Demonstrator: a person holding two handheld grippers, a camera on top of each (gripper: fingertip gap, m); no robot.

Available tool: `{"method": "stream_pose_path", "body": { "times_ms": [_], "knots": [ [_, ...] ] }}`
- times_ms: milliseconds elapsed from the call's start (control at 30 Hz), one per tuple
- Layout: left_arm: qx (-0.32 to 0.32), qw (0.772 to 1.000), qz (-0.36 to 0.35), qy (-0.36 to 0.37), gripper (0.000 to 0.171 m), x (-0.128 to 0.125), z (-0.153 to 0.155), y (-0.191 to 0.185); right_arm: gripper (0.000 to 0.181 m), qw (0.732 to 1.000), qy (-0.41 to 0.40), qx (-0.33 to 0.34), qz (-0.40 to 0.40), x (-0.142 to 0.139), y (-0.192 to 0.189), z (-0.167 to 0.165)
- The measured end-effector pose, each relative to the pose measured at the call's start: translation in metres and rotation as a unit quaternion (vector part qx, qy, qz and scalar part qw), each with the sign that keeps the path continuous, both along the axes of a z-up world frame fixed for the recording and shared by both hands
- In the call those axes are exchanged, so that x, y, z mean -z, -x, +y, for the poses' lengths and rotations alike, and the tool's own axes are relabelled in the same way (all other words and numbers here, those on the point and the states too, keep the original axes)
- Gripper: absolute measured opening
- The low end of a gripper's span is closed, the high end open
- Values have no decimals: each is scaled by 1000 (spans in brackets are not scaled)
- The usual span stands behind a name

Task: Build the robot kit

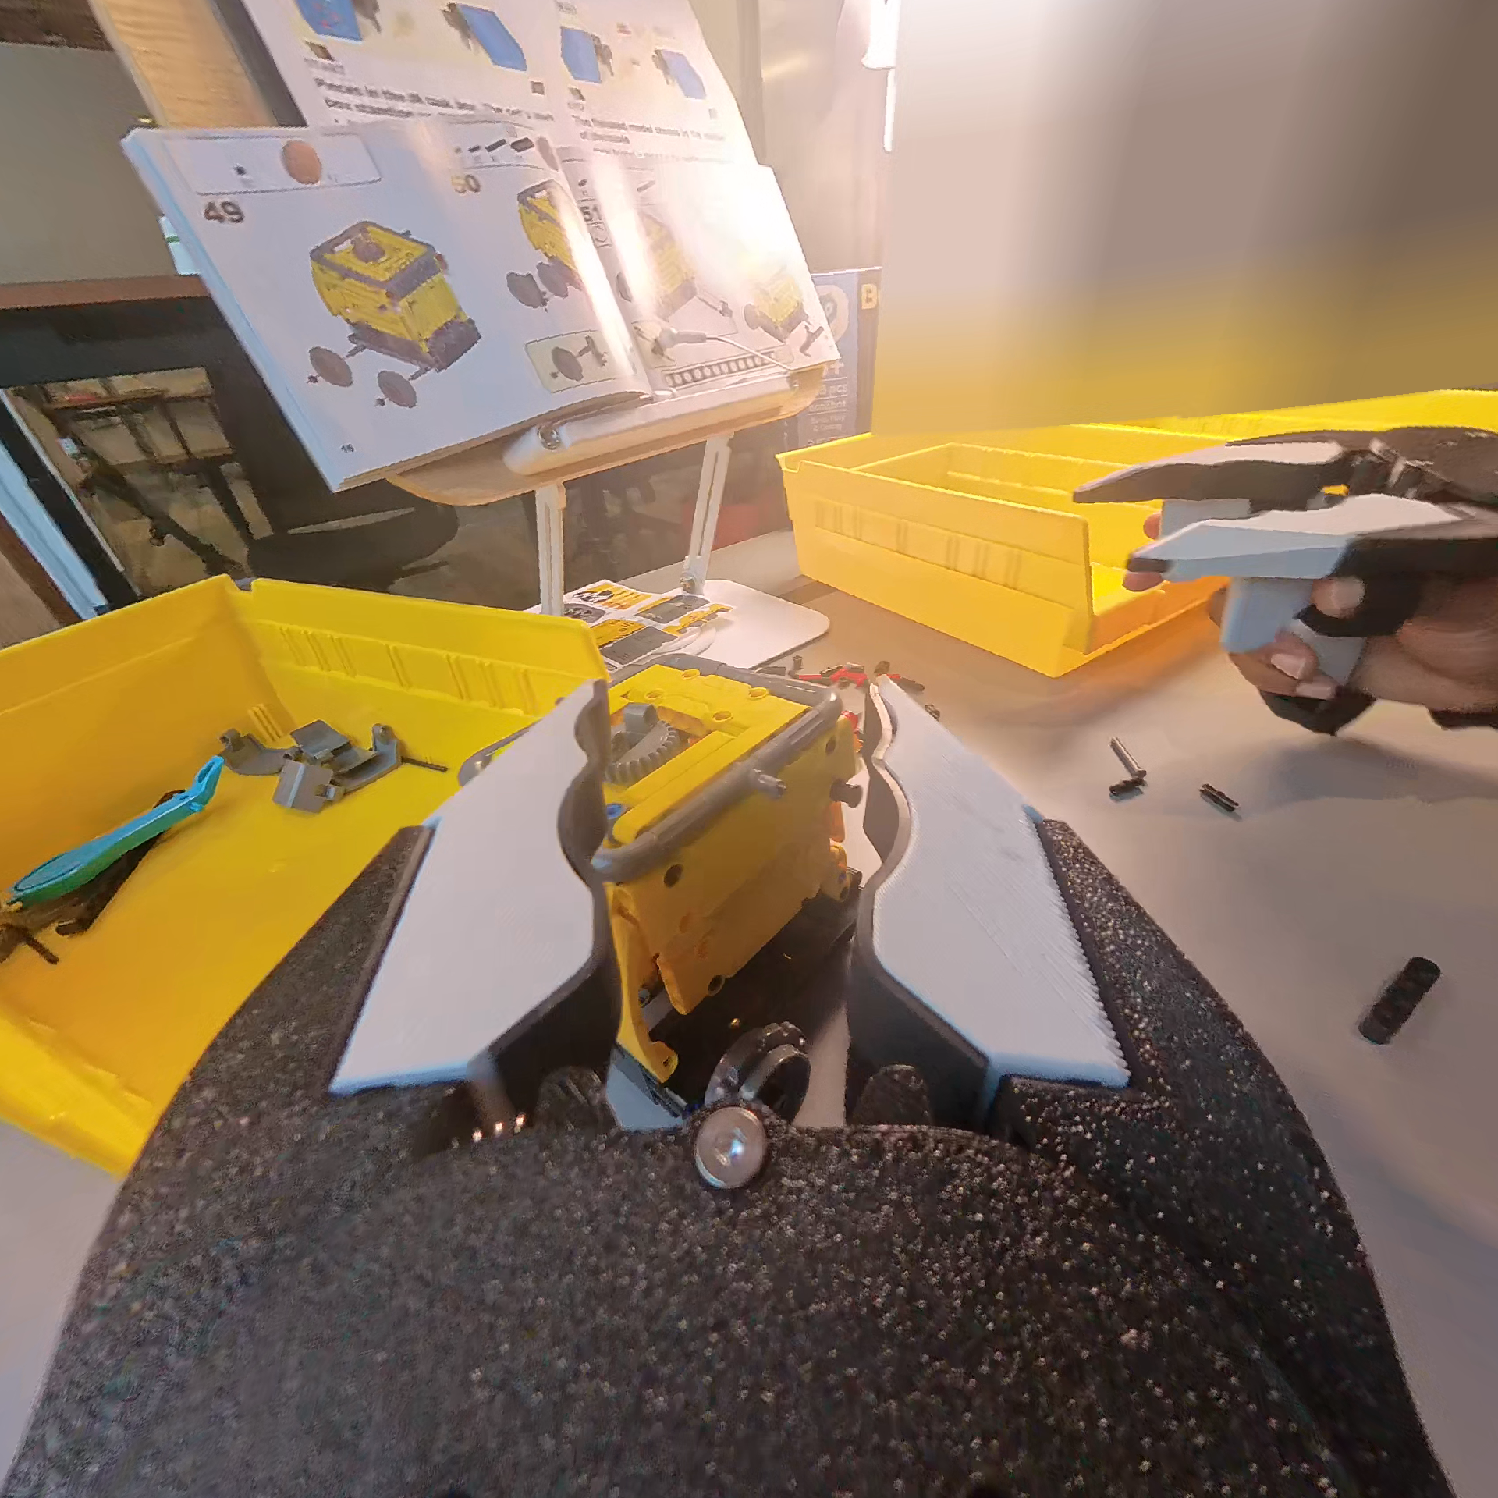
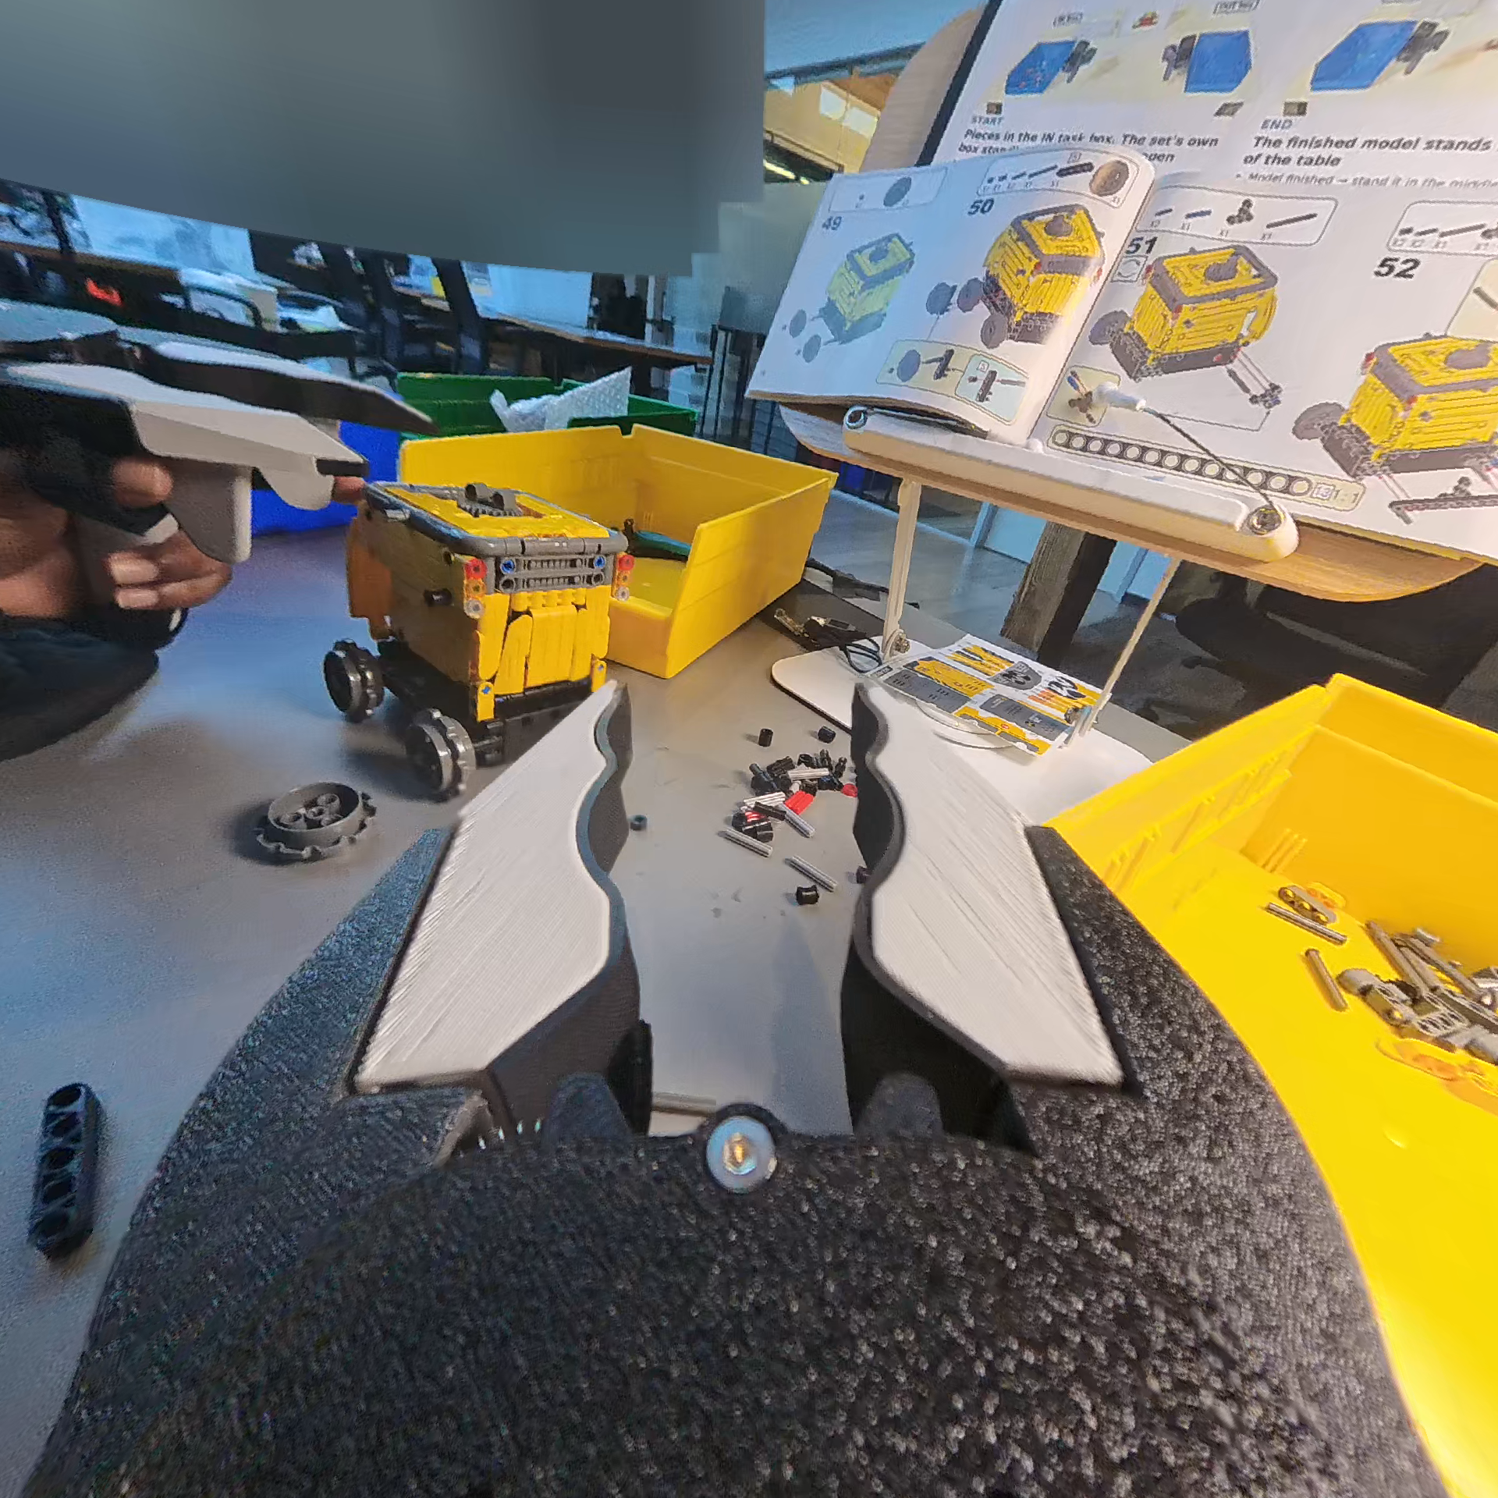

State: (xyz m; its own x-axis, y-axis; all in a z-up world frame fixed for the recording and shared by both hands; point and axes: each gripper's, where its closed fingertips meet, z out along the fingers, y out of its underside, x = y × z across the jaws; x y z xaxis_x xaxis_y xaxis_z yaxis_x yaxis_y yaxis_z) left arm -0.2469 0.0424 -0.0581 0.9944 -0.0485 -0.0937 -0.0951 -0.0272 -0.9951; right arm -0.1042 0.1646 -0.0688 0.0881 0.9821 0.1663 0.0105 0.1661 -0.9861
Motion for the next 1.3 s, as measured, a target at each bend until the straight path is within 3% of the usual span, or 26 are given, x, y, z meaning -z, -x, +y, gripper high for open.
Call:
{"method": "stream_pose_path", "body": {
  "times_ms": [67,133,267,367,767,967,1133,1300],
  "knots": [
    [12,1000,5,3,53,0,-1,-6,45,999,-21,-18,-40,6,-1,-1],
    [26,1000,5,5,48,-1,-2,-12,42,990,-30,-61,-128,24,-7,-5],
    [42,999,6,4,44,0,-2,-20,41,938,8,-137,-318,82,-42,-13],
    [56,998,17,7,42,2,-2,-27,36,916,-4,-145,-373,105,-53,-16],
    [87,994,52,33,37,12,0,-44,26,916,-8,-110,-385,118,-37,-4],
    [97,992,61,49,36,20,1,-49,27,897,18,-127,-423,122,-38,-4],
    [99,991,64,57,35,23,1,-50,4,883,16,-145,-447,122,-45,-12],
    [101,991,60,61,35,23,1,-51,8,873,-4,-139,-468,122,-54,-17]
  ]
}}
